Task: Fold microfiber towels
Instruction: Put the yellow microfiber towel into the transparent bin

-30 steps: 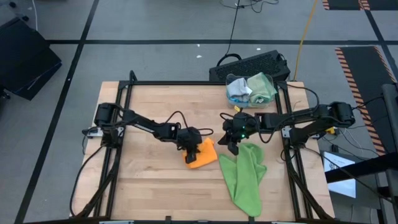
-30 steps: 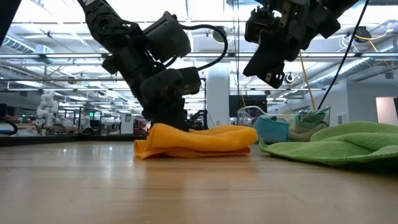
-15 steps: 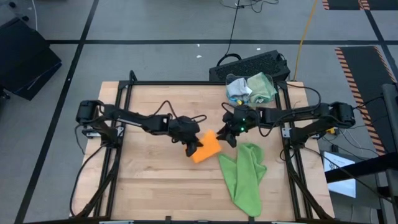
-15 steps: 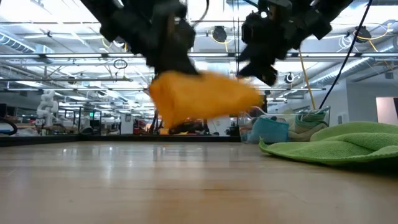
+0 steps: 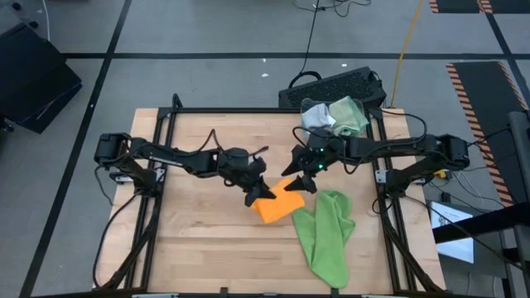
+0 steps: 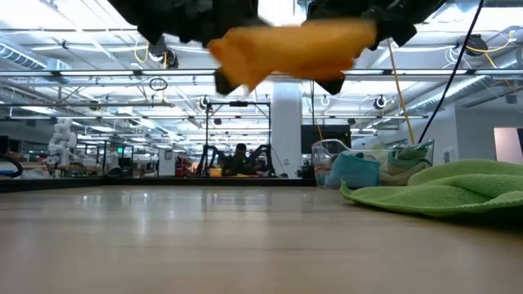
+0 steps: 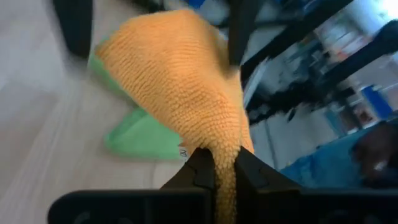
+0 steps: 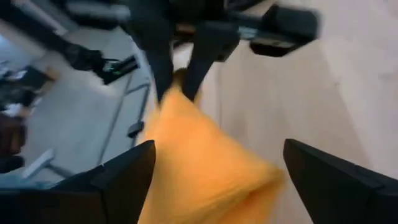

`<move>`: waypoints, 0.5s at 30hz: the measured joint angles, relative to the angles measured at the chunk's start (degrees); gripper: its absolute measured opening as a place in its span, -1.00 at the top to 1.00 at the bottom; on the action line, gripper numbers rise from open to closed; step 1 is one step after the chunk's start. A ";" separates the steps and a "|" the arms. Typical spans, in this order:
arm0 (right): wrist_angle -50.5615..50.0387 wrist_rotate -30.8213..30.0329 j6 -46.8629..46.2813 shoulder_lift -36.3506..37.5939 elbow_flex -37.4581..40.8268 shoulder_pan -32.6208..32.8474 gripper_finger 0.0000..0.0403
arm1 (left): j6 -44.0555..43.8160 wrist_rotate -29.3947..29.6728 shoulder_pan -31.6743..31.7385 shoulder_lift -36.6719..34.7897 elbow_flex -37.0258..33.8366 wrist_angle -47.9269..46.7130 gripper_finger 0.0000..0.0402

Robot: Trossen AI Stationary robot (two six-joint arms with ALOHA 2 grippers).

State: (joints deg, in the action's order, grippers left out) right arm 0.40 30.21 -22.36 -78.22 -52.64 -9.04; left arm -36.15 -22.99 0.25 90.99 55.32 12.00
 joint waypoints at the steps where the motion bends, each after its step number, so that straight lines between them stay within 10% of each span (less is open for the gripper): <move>1: 0.98 1.12 0.09 -0.40 0.00 -0.01 -0.69 | -0.16 0.20 0.04 -0.15 0.18 1.61 0.92; 8: 2.47 8.50 -1.96 -1.42 0.02 -0.17 -0.49 | -1.04 2.69 0.37 -1.98 0.06 1.34 0.91; 15: 5.03 13.51 -2.37 -1.31 0.04 -1.14 0.18 | -2.04 3.59 1.09 -2.16 0.08 1.63 0.91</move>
State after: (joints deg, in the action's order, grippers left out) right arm 5.43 43.72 -24.73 -79.53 -52.60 -10.17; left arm -38.20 -19.40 1.34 88.83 55.40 13.63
